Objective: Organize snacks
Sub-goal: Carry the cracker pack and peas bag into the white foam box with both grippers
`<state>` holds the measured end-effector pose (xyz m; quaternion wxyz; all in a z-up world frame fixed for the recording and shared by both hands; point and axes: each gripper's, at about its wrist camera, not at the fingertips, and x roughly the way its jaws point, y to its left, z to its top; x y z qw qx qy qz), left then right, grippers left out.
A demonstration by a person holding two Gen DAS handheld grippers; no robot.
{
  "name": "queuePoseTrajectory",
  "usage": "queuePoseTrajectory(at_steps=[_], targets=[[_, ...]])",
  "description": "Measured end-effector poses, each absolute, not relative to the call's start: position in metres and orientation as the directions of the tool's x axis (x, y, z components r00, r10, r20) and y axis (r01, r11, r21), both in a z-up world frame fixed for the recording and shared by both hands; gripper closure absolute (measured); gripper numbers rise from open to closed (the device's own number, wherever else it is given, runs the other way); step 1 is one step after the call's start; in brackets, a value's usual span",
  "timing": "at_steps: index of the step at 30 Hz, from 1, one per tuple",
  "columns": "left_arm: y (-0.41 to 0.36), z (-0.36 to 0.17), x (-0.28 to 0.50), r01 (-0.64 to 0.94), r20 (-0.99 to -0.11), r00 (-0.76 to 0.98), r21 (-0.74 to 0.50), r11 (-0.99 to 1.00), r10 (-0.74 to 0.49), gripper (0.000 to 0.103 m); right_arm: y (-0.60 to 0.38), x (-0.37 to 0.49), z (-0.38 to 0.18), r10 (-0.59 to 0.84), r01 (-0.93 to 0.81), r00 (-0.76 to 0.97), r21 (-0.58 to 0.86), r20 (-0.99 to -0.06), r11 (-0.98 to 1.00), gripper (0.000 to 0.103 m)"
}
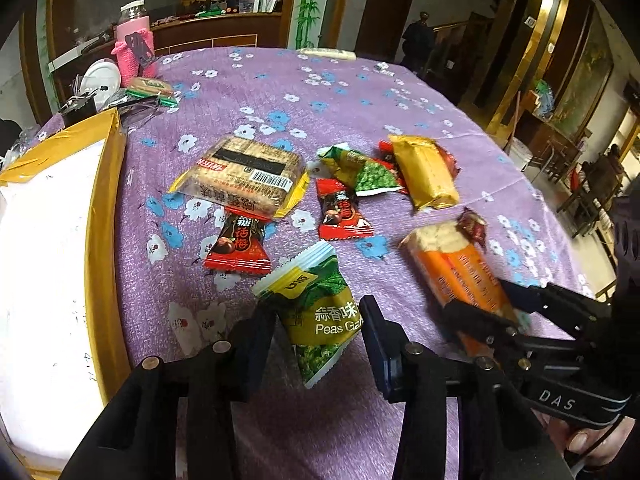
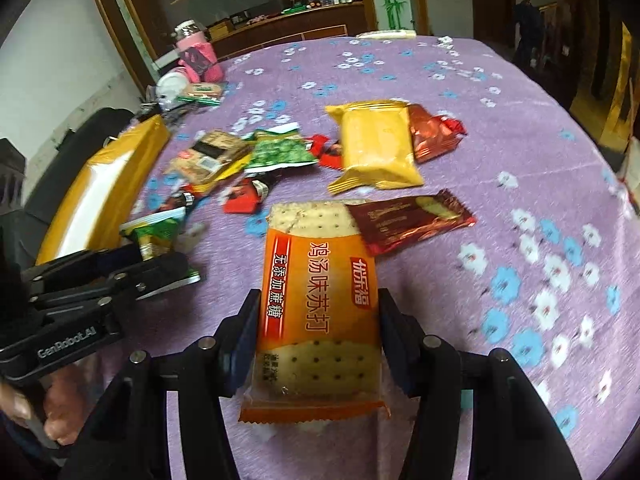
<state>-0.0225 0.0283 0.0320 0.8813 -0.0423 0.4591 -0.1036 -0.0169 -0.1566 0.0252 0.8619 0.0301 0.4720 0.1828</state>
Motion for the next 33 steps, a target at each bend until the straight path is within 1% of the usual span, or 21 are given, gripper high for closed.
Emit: queuePoseTrajectory(at_steps=[11,19,26,33], targets=[[0.051,0.050,-0.036,0.124,-0.768,0.596,-0.204,0.971,-0.237,0.058,-0.136,-0.032,0.045,0.419,-0.348,0.478,0.272,-0.772,0.897,0.048],[0.086,0.064,-0.045,0.062,-0.737,0.639,-0.235,0.970,-0.220,0.058,-0.101,-0.032,0.064,0.469,-0.427,0.455,0.277,-0.757,0.861,0.048],[0.140,0.074,-0.053,-0.042,-0.712,0.685,-0.251,0.967,-0.155,0.058,-0.050,-0.034,0.079,0.513,-0.518,0.418,0.267,-0.750,0.813,0.048],[0.197,0.067,-0.065,-0.171,-0.716,0.695,-0.254,0.952,-0.066,0.058,0.008,-0.039,0.090,0.542,-0.608,0.379,0.240,-0.750,0.757,0.048]])
